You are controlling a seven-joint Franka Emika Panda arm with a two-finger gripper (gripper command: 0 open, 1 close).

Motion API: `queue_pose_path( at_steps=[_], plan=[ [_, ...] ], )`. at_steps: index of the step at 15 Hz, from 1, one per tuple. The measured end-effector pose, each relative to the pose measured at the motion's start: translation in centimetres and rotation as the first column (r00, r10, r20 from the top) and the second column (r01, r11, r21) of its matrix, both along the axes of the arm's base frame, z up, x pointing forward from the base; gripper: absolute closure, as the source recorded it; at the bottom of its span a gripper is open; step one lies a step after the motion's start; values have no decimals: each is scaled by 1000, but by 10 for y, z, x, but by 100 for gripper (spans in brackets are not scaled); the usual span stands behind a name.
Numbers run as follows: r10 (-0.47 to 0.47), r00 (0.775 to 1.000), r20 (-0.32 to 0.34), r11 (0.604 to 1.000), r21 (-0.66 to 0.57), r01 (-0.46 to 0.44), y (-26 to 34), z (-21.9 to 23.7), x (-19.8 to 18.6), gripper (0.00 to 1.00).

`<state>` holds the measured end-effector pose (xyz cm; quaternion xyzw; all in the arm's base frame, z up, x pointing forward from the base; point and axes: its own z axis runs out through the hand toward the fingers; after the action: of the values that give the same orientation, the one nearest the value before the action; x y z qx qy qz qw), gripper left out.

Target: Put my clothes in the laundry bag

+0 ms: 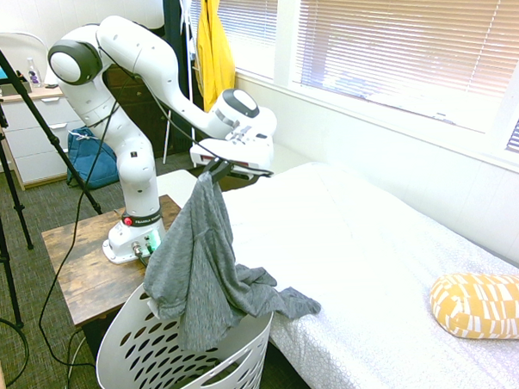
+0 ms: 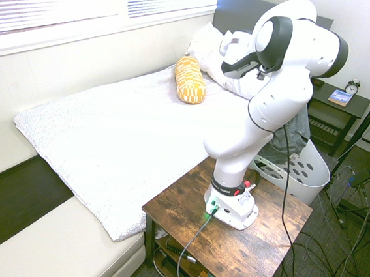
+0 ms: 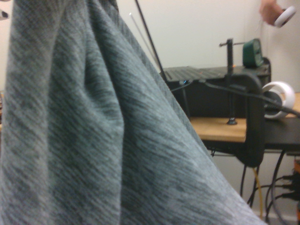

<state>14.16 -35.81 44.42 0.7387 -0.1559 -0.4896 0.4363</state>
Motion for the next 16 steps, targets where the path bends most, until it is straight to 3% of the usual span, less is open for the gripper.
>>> queue_pose_path(
  at_steps=[4,9,16],
  plan=[
    [21,999,26,1000,-12,-20,3,-52,-15,0],
    [29,999,15,1000,-5,-29,9,-76,-18,0],
    [93,995,30,996,8,-93,16,-90,28,0]
  ],
)
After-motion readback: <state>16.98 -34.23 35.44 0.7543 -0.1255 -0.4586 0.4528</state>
